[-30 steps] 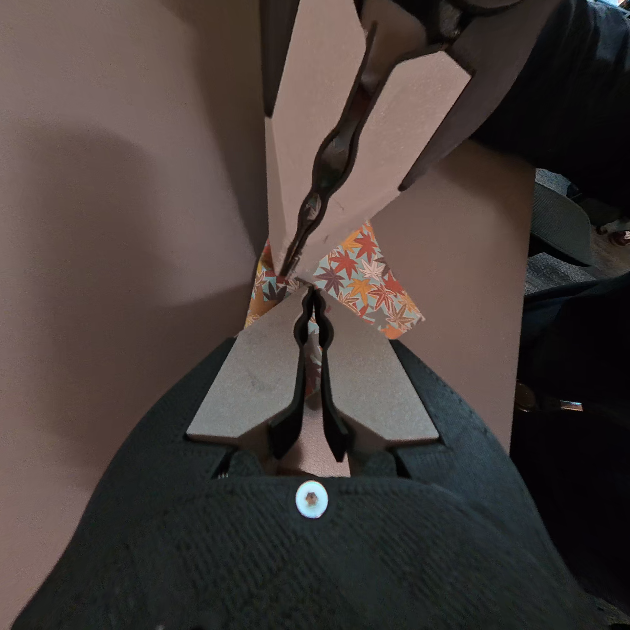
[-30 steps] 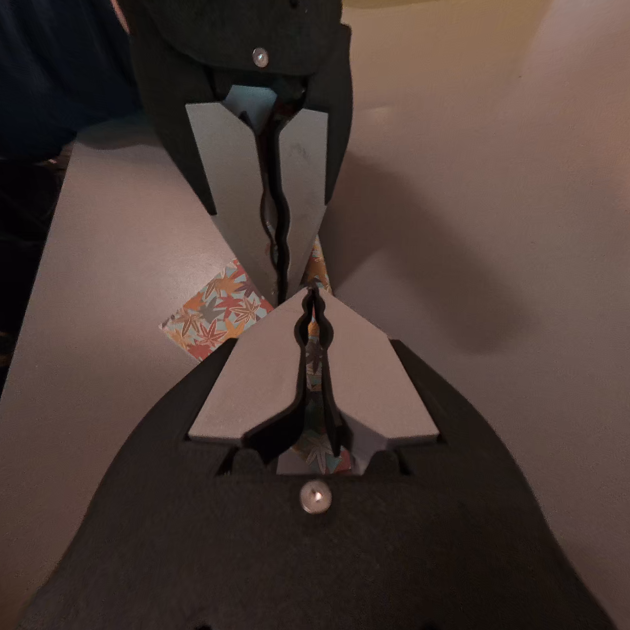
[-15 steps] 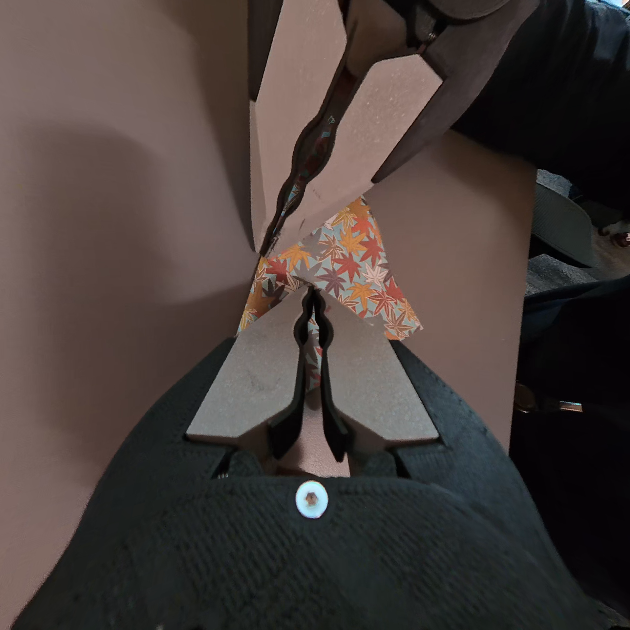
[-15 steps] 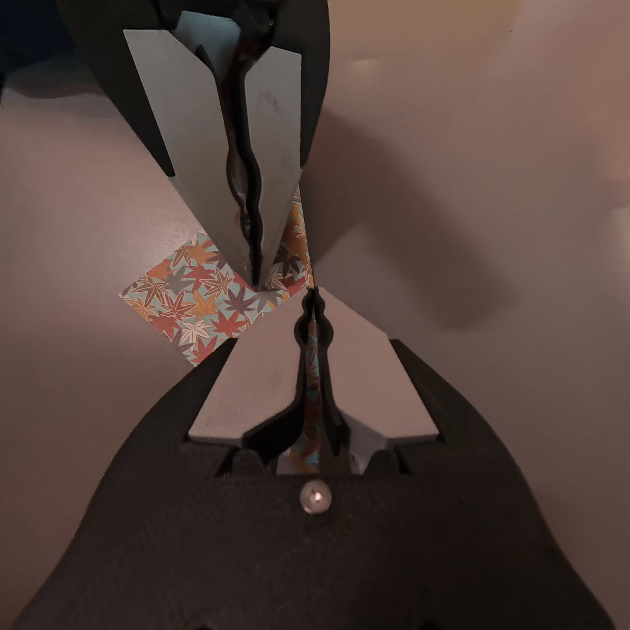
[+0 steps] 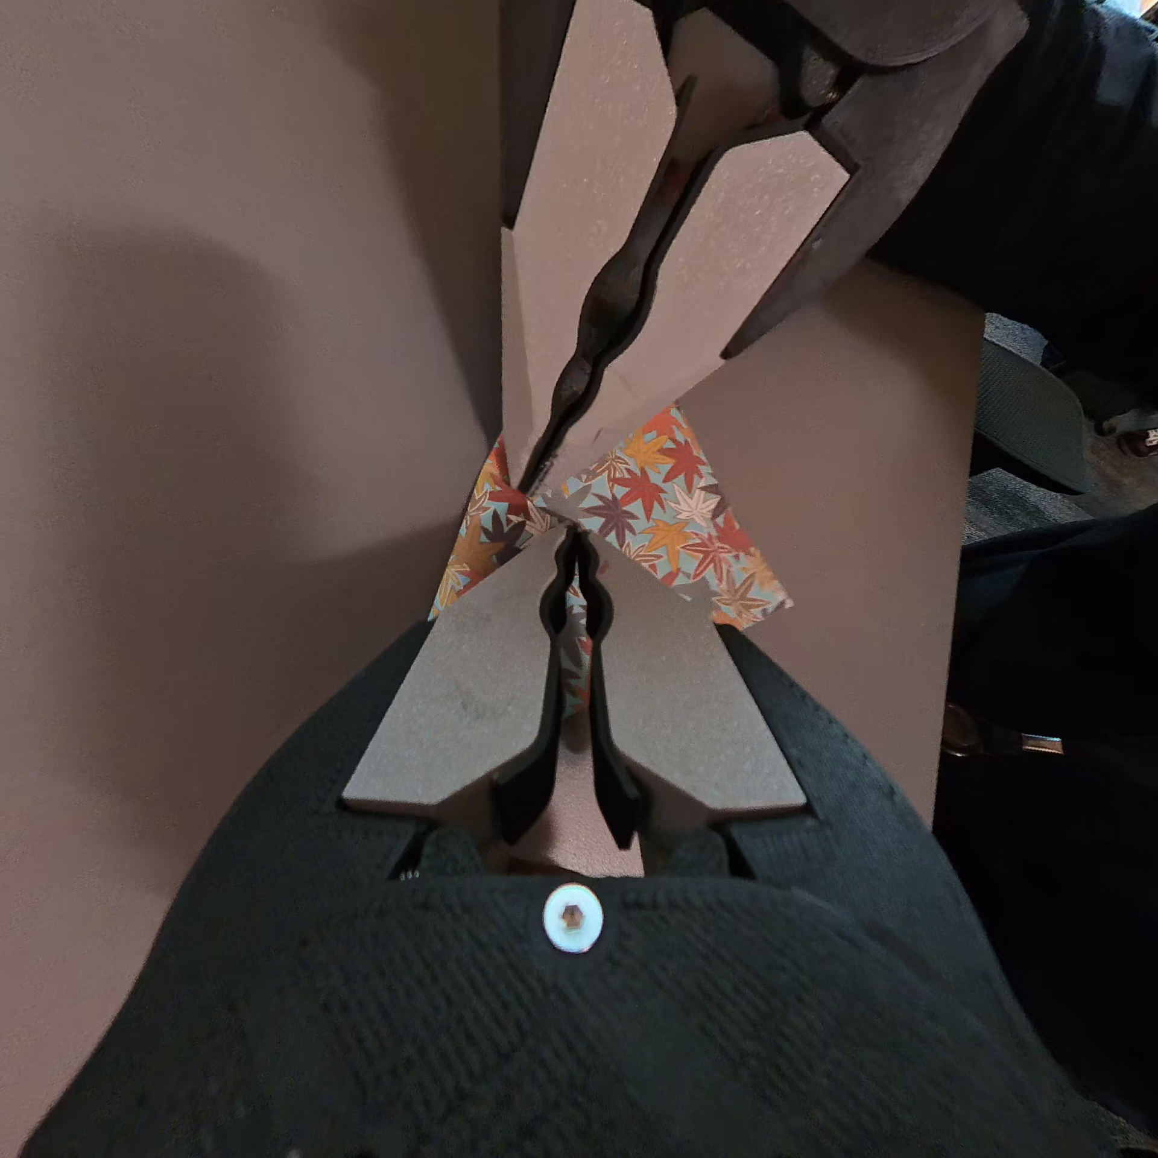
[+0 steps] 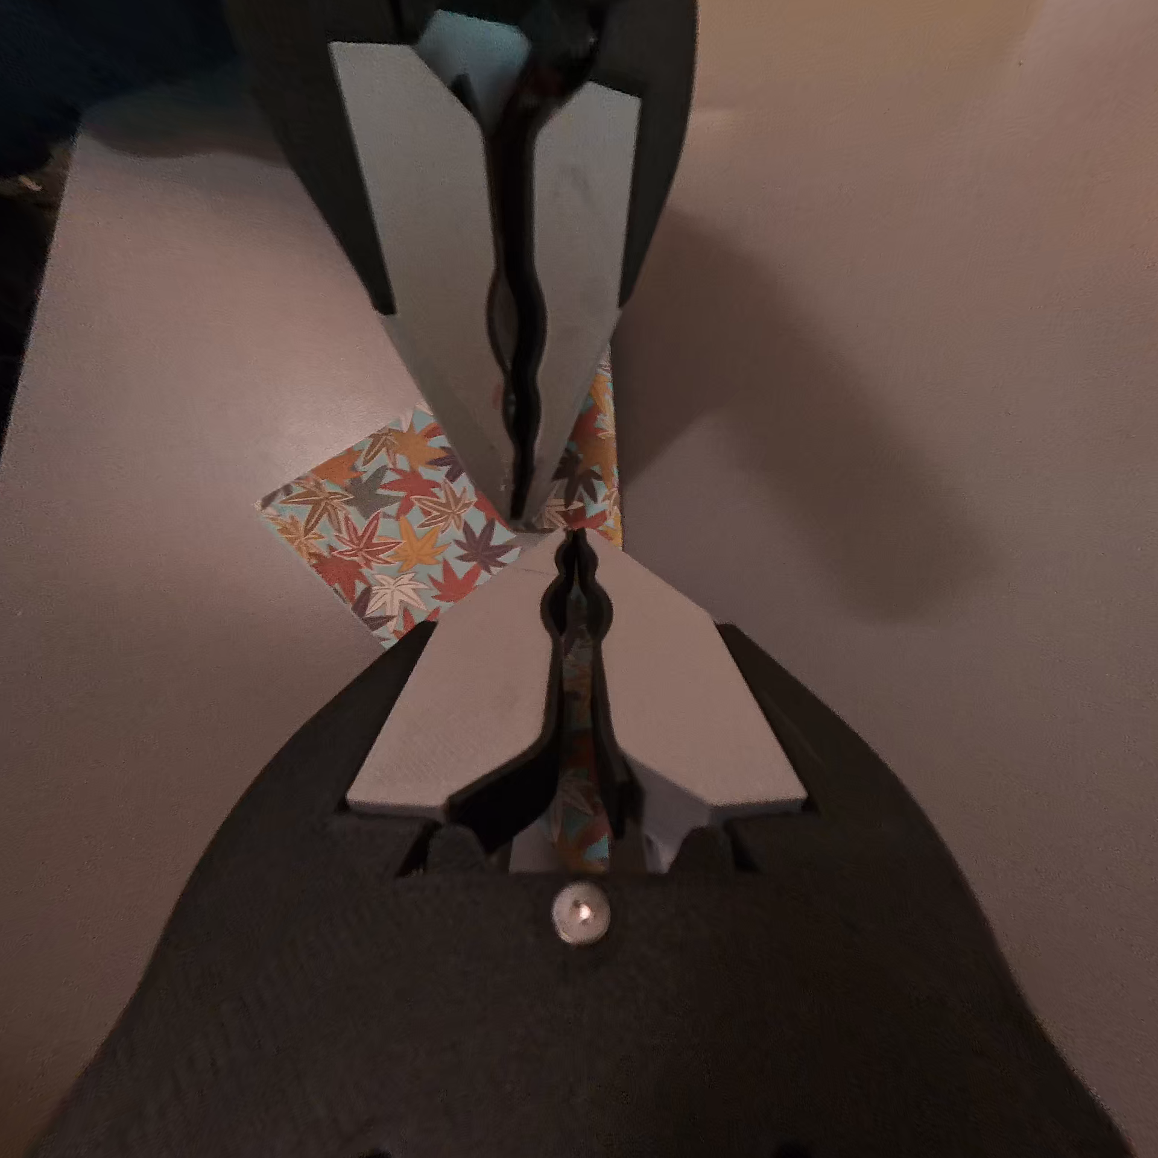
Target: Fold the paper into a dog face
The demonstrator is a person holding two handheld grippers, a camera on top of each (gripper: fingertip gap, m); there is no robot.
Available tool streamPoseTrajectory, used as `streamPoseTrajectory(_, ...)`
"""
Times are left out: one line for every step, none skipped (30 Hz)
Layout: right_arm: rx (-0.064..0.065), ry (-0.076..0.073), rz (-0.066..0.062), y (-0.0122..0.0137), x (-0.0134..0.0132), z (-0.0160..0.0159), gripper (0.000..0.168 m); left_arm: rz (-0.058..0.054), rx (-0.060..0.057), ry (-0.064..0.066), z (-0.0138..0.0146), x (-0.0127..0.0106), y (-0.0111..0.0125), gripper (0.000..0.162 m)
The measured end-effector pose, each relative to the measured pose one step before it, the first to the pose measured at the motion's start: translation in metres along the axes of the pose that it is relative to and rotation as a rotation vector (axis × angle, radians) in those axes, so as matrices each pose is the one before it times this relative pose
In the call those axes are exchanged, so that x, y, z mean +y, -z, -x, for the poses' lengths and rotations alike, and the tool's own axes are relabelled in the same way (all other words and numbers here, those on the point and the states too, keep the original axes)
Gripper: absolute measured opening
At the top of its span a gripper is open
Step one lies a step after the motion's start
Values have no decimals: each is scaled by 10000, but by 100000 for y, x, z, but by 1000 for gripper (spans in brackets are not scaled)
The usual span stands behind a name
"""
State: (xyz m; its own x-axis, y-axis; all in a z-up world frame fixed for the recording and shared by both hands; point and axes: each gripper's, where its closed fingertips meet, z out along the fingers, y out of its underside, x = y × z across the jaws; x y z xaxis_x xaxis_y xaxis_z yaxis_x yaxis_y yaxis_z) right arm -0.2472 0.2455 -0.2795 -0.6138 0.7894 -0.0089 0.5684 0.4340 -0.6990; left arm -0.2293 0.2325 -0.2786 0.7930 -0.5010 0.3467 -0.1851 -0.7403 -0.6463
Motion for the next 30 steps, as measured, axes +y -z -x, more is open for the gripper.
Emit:
streamPoseTrajectory(-24,-109,-21,8,5,-74,0,-4,2,-1,-2,-5,-3,0)
streamPoseTrajectory(-19,-68,-31,17,6,-41,0,-3,-6,-11,3,1,-4,0)
streamPoseTrajectory(84,-20,-10,41,18,-161,0,-3,-6,-4,-2,1,-4,0)
streamPoseTrajectory(154,13,8,38,28,-236,0,1,-5,-2,4,-5,8,0)
streamPoseTrajectory(125,17,6,37,26,-185,0,1,-10,-8,-1,5,-6,0)
streamPoseTrajectory(31,1,-6,6,2,-46,0,3,-15,-13,-2,0,-4,0)
streamPoseTrajectory(-1,-12,-13,18,-6,6,0,4,-12,-12,1,3,2,0)
streamPoseTrajectory(-4,-15,-13,5,-4,6,0,0,-5,-4,2,-1,-6,0)
streamPoseTrajectory(-6,-21,-11,4,-3,0,0,-3,0,-5,4,-4,-2,0)
streamPoseTrajectory(-9,-24,-15,12,1,3,0,2,-1,-21,-1,1,7,0)
streamPoseTrajectory(-12,-25,-19,-4,-3,2,0,13,-30,-91,-5,-11,0,0)
streamPoseTrajectory(-14,-24,-20,8,-6,10,0,19,-64,-165,-17,-2,-16,0)
streamPoseTrajectory(-14,-13,-20,10,-5,16,0,30,-51,-180,-49,-20,-32,0)
streamPoseTrajectory(0,6,-15,-4,0,22,0,84,-88,-236,-13,-8,-13,0)
streamPoseTrajectory(18,23,-6,10,6,-1,0,105,-99,-220,-5,-3,-9,0)
streamPoseTrajectory(30,36,6,12,16,2,0,80,-83,-139,4,-33,-24,0)
streamPoseTrajectory(40,53,15,28,24,-10,0,7,-128,-92,95,-127,-56,0)
streamPoseTrajectory(37,43,9,26,31,-1,0,-93,-188,-46,253,-250,-44,0)
streamPoseTrajectory(22,18,-7,16,10,2,0,-117,-128,31,236,-251,-54,0)
streamPoseTrajectory(4,-4,-22,20,5,-3,0,-47,-26,84,141,-112,-72,0)
streamPoseTrajectory(-13,-24,-27,0,-4,1,0,2,-32,69,157,-3,-98,0)
streamPoseTrajectory(-23,-34,-24,1,-2,8,0,-44,-21,44,116,-64,-83,0)
streamPoseTrajectory(-22,-32,-17,7,-5,-2,0,-48,-65,78,176,-95,-47,0)
streamPoseTrajectory(-12,-25,-9,0,-6,4,0,-30,-25,95,108,-71,-36,0)
streamPoseTrajectory(1,-13,-2,3,1,0,0,-5,15,97,50,-38,-19,0)
streamPoseTrajectory(8,-4,3,9,-3,-9,0,-3,36,84,17,-8,-9,0)
streamPoseTrajectory(5,-3,3,9,-3,-5,0,-21,45,101,7,6,-5,0)
streamPoseTrajectory(-5,-12,-5,1,-3,7,0,-38,60,138,-2,6,8,0)
streamPoseTrajectory(-19,-31,-12,0,-9,-4,0,-35,81,127,9,10,-3,0)
streamPoseTrajectory(-40,-59,-20,6,-9,7,0,-38,92,145,-1,7,8,0)
